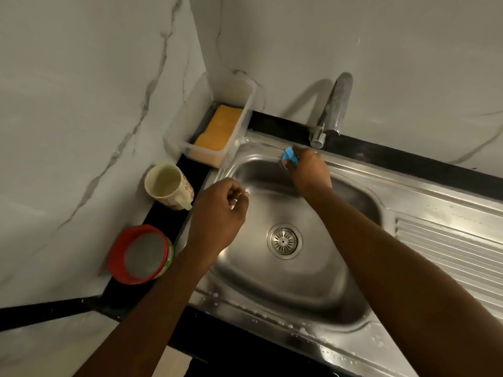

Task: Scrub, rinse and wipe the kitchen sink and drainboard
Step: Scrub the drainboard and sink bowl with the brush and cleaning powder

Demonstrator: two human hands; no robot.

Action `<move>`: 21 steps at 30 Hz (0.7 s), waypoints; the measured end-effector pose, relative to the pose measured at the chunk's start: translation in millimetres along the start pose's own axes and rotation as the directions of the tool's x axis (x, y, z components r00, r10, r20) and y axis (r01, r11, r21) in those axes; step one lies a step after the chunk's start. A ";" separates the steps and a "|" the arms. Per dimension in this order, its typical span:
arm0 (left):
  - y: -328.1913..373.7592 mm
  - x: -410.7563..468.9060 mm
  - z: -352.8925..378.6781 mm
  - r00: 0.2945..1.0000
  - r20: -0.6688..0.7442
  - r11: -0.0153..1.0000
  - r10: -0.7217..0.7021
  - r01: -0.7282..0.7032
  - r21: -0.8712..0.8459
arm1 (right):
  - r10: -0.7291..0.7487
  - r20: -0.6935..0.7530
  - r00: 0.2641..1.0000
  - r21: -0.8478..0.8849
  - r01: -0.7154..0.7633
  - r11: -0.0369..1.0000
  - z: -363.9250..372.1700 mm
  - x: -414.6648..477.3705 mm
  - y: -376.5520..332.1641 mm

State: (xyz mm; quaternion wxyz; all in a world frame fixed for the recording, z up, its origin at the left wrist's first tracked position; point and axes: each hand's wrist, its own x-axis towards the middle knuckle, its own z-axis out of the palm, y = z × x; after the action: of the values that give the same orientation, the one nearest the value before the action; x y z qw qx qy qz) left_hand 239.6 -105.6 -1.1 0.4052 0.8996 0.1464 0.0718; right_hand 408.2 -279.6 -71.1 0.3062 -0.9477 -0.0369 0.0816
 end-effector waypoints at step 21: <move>-29.4 116.4 -58.6 0.881 0.143 0.730 0.452 -0.457 0.509 | -0.016 0.161 0.987 0.232 -0.022 0.972 73.1 8.6 -94.9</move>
State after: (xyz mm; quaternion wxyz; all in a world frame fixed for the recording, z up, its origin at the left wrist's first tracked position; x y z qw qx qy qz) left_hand 329.2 -8.2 16.7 0.1129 0.9840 -0.0656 0.1214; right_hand 401.8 -159.7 -75.0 0.4113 -0.8954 -0.0506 0.1627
